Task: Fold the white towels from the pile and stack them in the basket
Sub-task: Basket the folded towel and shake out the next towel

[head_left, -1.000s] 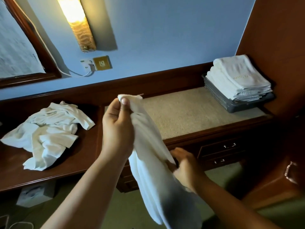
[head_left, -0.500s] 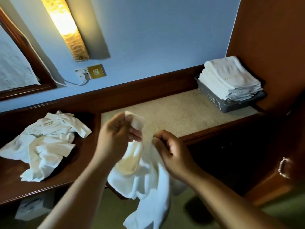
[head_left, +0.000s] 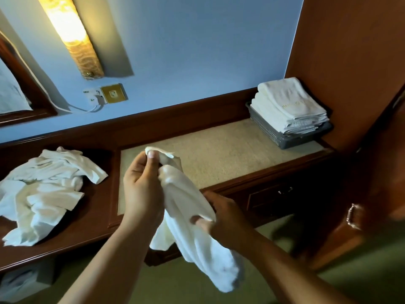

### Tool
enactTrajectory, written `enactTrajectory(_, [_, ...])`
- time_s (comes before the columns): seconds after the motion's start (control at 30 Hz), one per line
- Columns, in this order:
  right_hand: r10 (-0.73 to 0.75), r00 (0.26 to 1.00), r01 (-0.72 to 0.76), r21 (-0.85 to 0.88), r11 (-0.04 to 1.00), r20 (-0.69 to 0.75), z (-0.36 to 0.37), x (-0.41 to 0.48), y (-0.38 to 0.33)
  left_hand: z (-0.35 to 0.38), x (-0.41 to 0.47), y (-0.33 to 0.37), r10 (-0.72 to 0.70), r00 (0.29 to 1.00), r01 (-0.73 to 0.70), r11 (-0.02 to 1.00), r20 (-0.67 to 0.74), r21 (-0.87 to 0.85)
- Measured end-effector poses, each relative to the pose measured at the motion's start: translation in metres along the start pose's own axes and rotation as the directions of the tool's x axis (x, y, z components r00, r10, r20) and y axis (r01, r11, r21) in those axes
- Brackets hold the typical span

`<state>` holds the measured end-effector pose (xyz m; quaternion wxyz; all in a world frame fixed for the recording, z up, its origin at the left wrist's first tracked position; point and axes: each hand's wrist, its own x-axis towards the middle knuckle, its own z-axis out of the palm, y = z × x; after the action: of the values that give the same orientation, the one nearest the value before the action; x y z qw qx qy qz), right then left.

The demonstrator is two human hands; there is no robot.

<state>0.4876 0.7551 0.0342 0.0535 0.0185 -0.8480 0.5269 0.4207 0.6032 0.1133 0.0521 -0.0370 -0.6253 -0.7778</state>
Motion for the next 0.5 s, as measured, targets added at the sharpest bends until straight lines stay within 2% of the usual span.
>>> enactTrajectory(0.07, [0.16, 0.984, -0.169, 0.128, 0.977, 0.078, 0.008, -0.008, 0.04, 0.004, 0.001, 0.006, 0.014, 1.0, -0.014, 1.0, 0.016, -0.003])
enactTrajectory(0.13, [0.277, 0.948, -0.294, 0.093, 0.951, 0.159, 0.017, -0.018, 0.078, 0.007, 0.001, 0.005, 0.023, 0.999, -0.023, 1.0, 0.041, 0.016])
enactTrajectory(0.17, [0.329, 0.936, -0.34, 0.078, 0.937, 0.127, 0.022, -0.023, 0.095, 0.008, 0.0, 0.003, 0.018, 0.999, -0.019, 1.0, 0.051, 0.021])
enactTrajectory(0.23, [0.413, 0.908, -0.39, 0.216, 0.895, -0.074, 0.02, -0.025, 0.109, 0.009, -0.002, -0.005, -0.011, 0.998, 0.009, 0.999, 0.055, 0.048])
enactTrajectory(0.3, [0.451, 0.829, -0.319, 0.382, 0.867, -0.331, 0.005, -0.019, 0.103, 0.006, -0.003, -0.015, -0.036, 0.998, 0.031, 0.995, 0.05, 0.098])
enactTrajectory(0.33, [0.418, 0.812, -0.26, 0.39, 0.884, -0.407, -0.006, -0.015, 0.095, 0.004, -0.003, -0.02, -0.045, 0.998, 0.041, 0.992, 0.04, 0.116])
enactTrajectory(0.4, [0.238, 0.877, -0.145, 0.241, 0.96, -0.418, -0.024, -0.007, 0.067, 0.002, -0.003, -0.03, -0.059, 0.998, 0.057, 0.99, 0.011, 0.127])
enactTrajectory(0.47, [0.074, 0.96, -0.039, 0.131, 0.991, -0.271, -0.029, -0.002, 0.038, 0.006, -0.005, -0.041, -0.071, 0.997, 0.07, 0.988, 0.006, 0.14])
enactTrajectory(0.5, [0.002, 0.979, 0.014, 0.077, 0.997, -0.205, -0.027, 0.0, 0.024, 0.009, -0.009, -0.045, -0.074, 0.997, 0.071, 0.987, 0.015, 0.147])
